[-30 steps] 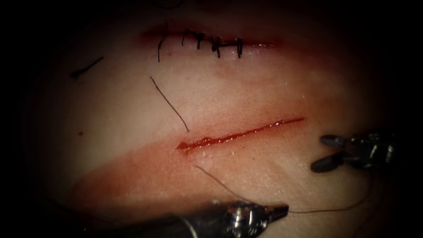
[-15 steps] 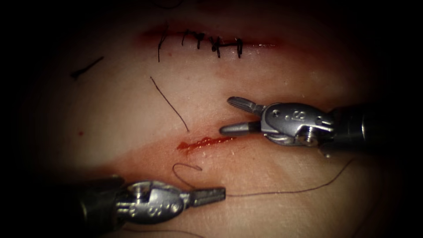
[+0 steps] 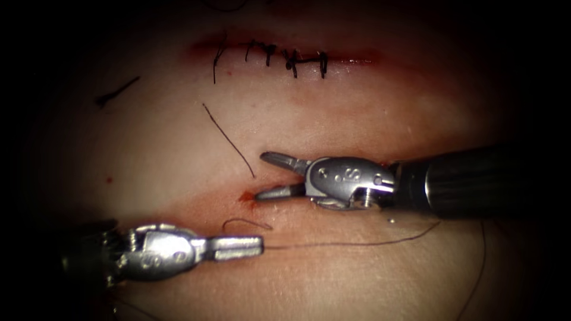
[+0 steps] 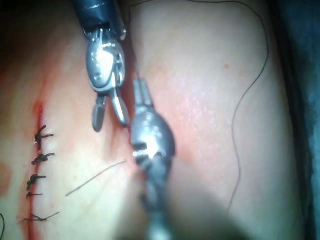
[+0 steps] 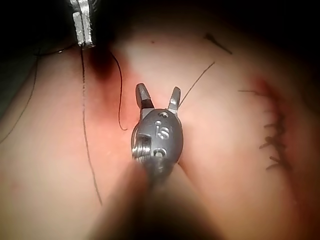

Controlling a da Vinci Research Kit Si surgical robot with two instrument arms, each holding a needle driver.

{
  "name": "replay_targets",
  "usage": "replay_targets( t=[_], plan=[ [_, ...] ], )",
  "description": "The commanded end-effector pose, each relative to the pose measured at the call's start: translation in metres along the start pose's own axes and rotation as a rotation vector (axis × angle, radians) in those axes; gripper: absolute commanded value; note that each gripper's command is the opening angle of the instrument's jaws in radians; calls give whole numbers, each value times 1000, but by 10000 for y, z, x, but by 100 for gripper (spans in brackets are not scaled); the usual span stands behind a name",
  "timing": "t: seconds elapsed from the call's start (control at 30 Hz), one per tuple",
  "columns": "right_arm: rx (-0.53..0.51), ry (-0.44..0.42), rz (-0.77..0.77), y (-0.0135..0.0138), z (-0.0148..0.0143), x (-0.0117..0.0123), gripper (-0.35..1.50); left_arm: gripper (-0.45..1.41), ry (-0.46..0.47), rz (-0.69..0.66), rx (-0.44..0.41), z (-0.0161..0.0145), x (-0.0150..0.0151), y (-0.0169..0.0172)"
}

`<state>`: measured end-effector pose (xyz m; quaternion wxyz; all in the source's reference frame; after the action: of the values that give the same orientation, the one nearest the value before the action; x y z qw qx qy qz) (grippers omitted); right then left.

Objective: Wound Closure

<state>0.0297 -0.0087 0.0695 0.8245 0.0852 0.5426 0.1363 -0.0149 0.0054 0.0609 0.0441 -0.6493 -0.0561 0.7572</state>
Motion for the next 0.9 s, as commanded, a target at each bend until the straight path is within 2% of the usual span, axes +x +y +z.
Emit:
replay_targets(
  t=[0.03, 0.1, 0.2, 0.37, 0.4, 0.57, 0.63, 0.8, 0.9],
  plan=[
    [-9, -12, 7, 3, -12, -2, 130, -45, -8, -1, 5, 2, -8, 1],
    [-24, -26, 17, 10, -38, 4, 128, -45, -23, 0, 16, -15, -16, -2],
    [-25, -25, 19, 10, -42, 5, 128, -45, -19, -4, 27, -32, -24, -4],
    [-36, -46, 4, 0, -4, -7, 126, -45, 5, -27, 48, -43, -27, -6],
    [-32, -56, -4, -5, 19, -14, 126, -45, 23, -39, 41, -41, -25, -7],
    [5, -55, -27, -24, 67, -27, 126, -45, 109, -83, 43, -32, -22, -18],
    [7, -56, -30, -26, 71, -27, 126, -45, 123, -88, 45, -31, -22, -20],
    [39, -56, -44, -36, 82, -32, 126, -45, 270, -168, 75, -27, -28, -46],
    [68, -40, -57, -43, 83, -34, 126, -45, 288, -184, 71, -28, -38, -59]
  ],
)
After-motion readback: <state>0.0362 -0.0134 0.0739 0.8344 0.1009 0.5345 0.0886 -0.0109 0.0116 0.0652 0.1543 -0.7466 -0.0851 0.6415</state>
